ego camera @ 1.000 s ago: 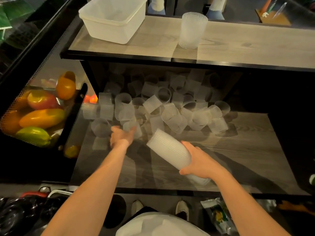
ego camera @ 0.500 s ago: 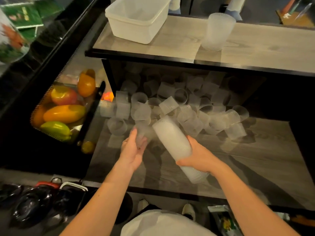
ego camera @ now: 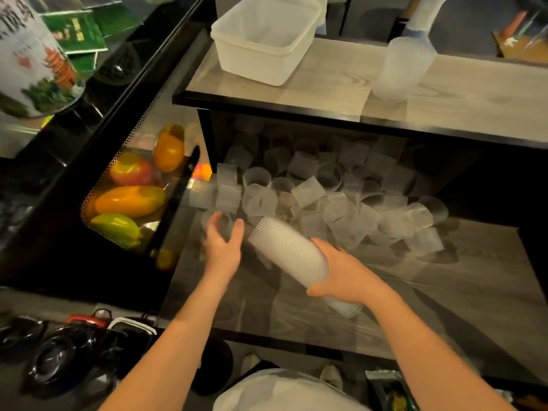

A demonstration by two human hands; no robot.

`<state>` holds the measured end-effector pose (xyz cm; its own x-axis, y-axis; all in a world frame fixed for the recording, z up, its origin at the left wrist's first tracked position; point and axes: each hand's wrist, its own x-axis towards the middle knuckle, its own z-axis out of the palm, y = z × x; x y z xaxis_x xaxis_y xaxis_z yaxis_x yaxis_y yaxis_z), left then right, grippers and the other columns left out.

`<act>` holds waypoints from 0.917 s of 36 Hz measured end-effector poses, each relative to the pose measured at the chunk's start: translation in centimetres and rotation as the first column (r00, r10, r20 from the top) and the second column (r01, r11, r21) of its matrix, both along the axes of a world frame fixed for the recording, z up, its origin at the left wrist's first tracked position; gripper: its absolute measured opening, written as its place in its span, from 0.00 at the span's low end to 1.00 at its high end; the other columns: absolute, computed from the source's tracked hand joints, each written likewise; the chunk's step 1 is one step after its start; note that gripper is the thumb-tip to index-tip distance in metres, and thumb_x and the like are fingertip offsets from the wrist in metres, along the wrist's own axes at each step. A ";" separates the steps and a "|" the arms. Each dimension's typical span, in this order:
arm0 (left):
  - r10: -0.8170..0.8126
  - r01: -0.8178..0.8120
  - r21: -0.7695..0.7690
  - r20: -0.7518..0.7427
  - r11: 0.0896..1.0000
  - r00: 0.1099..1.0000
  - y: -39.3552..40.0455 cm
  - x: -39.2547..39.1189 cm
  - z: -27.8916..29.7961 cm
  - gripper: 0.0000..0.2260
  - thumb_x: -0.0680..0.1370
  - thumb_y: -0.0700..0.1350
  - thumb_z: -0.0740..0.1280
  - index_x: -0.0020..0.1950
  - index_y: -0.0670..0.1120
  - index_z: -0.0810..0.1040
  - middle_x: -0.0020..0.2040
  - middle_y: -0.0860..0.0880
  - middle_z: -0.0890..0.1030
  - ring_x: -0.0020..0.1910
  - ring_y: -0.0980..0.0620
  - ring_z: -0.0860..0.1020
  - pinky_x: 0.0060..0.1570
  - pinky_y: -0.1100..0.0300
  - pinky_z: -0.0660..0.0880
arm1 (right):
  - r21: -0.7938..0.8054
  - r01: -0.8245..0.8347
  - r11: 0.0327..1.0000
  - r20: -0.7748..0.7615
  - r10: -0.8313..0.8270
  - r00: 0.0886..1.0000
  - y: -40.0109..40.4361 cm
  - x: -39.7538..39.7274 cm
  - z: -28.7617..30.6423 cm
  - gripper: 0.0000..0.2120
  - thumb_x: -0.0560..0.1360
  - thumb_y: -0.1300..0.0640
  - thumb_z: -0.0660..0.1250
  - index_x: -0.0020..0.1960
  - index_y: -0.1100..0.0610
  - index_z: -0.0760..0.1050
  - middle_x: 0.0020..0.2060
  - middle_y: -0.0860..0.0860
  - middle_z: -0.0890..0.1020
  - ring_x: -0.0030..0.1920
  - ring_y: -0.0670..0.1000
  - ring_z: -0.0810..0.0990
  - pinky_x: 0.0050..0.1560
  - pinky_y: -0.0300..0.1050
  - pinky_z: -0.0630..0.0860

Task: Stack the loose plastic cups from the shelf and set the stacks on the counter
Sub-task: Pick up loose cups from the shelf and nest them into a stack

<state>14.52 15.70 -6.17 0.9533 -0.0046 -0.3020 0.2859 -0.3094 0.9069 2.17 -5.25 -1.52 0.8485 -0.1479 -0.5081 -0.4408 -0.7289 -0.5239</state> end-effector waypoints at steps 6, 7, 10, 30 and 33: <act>-0.133 0.141 0.630 -0.060 0.763 0.989 2.1 3.4 -3.9 0.16 0.72 0.58 0.74 0.59 0.61 0.78 0.76 0.48 0.55 0.69 0.39 0.60 0.65 0.42 0.68 | 0.000 0.025 1.000 -0.054 -0.025 0.998 0.2 -0.3 -0.1 0.55 0.61 0.42 0.77 0.78 0.36 0.46 0.67 0.51 0.70 0.63 0.54 0.73 0.61 0.54 0.75; -0.162 0.149 0.655 -0.041 0.741 0.986 2.3 3.4 -4.2 0.12 0.73 0.56 0.74 0.54 0.59 0.80 0.75 0.48 0.58 0.69 0.39 0.61 0.65 0.43 0.68 | 0.000 0.026 1.000 -0.061 -0.026 0.998 0.3 -0.4 -0.1 0.56 0.61 0.42 0.77 0.78 0.36 0.46 0.68 0.51 0.69 0.64 0.54 0.72 0.62 0.55 0.75; -0.180 0.131 0.634 0.013 0.762 0.984 2.5 3.0 -4.4 0.04 0.75 0.50 0.71 0.50 0.55 0.80 0.70 0.47 0.68 0.67 0.40 0.65 0.62 0.47 0.68 | 0.016 0.038 0.999 -0.063 -0.037 0.997 0.2 -0.6 -0.3 0.56 0.59 0.40 0.77 0.77 0.35 0.46 0.67 0.50 0.70 0.62 0.54 0.74 0.61 0.55 0.76; -0.765 0.722 0.313 0.025 0.617 0.644 -0.3 -0.8 5.4 0.39 0.75 0.48 0.73 0.76 0.69 0.53 0.76 0.58 0.55 0.75 0.53 0.56 0.72 0.49 0.60 | 0.168 -0.040 0.985 -0.067 0.052 0.996 -3.0 -2.9 2.3 0.48 0.68 0.45 0.78 0.79 0.38 0.52 0.68 0.39 0.68 0.63 0.44 0.70 0.59 0.43 0.72; -0.964 0.590 0.777 0.082 0.221 0.253 -2.4 -2.0 7.6 0.47 0.71 0.53 0.75 0.78 0.67 0.45 0.80 0.58 0.43 0.79 0.51 0.42 0.77 0.43 0.45 | 0.249 0.045 0.968 -0.110 -0.018 0.994 -4.2 -2.9 4.3 0.39 0.71 0.40 0.75 0.76 0.40 0.61 0.62 0.38 0.74 0.57 0.41 0.75 0.52 0.40 0.73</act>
<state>12.53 13.26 1.43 0.4705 -0.8751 -0.1138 -0.8055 -0.4785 0.3495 -0.70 -9.46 2.77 0.7847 -0.0301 -0.6192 -0.5243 -0.5651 -0.6370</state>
